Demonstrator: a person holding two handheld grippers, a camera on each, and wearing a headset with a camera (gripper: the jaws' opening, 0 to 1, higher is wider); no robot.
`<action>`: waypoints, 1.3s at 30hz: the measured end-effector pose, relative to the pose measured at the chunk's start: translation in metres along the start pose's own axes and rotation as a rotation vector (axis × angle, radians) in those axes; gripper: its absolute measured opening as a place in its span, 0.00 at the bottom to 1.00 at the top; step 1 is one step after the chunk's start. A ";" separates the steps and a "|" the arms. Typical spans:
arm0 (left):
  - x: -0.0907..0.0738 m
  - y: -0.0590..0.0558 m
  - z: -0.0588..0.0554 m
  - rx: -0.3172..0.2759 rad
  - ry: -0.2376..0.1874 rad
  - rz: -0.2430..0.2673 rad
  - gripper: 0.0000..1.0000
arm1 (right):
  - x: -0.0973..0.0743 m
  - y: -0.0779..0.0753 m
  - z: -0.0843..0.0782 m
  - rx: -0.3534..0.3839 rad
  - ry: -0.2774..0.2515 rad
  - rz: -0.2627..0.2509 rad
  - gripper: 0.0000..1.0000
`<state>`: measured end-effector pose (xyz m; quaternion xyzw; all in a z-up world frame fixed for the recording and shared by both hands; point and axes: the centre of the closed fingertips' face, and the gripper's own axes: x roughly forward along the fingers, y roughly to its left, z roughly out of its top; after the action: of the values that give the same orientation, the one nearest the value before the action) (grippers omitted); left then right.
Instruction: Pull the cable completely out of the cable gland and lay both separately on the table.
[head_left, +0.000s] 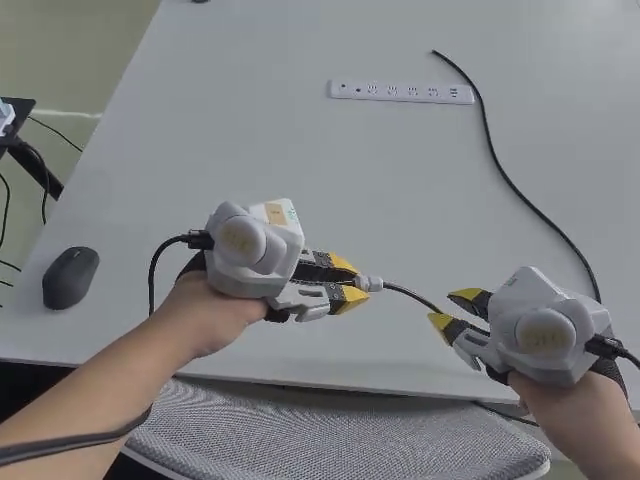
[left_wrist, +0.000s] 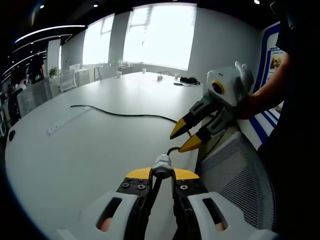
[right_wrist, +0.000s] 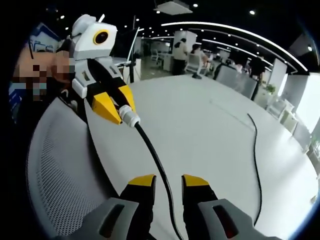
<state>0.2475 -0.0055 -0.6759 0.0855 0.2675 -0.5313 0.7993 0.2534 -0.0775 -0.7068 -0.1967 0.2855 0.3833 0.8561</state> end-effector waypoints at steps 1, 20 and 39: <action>0.000 0.000 0.000 -0.001 0.001 0.000 0.15 | 0.000 0.002 0.006 -0.011 -0.011 0.007 0.17; 0.003 0.001 -0.003 0.003 0.016 -0.001 0.15 | 0.017 0.029 0.041 -0.200 -0.054 0.096 0.09; 0.011 0.002 -0.004 0.002 0.023 -0.019 0.15 | 0.025 0.033 0.041 -0.238 -0.051 0.125 0.01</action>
<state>0.2513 -0.0116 -0.6853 0.0898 0.2768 -0.5383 0.7909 0.2557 -0.0207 -0.6959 -0.2687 0.2280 0.4720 0.8081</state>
